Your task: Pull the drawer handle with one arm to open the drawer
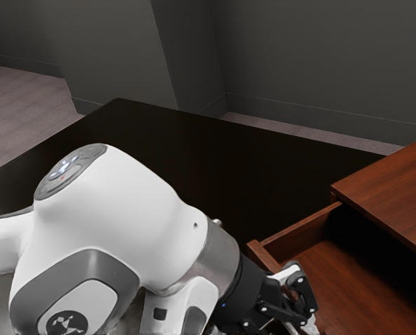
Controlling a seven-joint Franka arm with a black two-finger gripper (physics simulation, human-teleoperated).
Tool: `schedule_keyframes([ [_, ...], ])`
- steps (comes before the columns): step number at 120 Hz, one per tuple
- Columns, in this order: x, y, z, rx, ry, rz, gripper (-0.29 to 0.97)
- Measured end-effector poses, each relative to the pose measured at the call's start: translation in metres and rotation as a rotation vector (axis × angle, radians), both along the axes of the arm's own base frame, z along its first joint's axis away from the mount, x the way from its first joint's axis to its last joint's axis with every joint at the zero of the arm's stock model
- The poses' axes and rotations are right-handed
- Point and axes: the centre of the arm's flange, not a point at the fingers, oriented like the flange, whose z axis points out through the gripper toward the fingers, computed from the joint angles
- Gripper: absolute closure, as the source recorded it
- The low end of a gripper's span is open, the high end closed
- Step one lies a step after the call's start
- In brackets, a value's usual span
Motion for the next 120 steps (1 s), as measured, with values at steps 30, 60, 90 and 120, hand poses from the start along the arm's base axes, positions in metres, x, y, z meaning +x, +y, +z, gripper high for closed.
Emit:
schedule_keyframes([
  [30,0.007,0.013,0.107,0.006,0.038,0.052,0.26],
  [60,0.097,0.109,0.151,0.140,0.282,0.462,0.08],
  [90,0.134,0.234,0.138,0.127,0.487,0.893,0.02],
  [120,0.127,0.275,0.138,0.103,0.550,1.116,0.01],
])
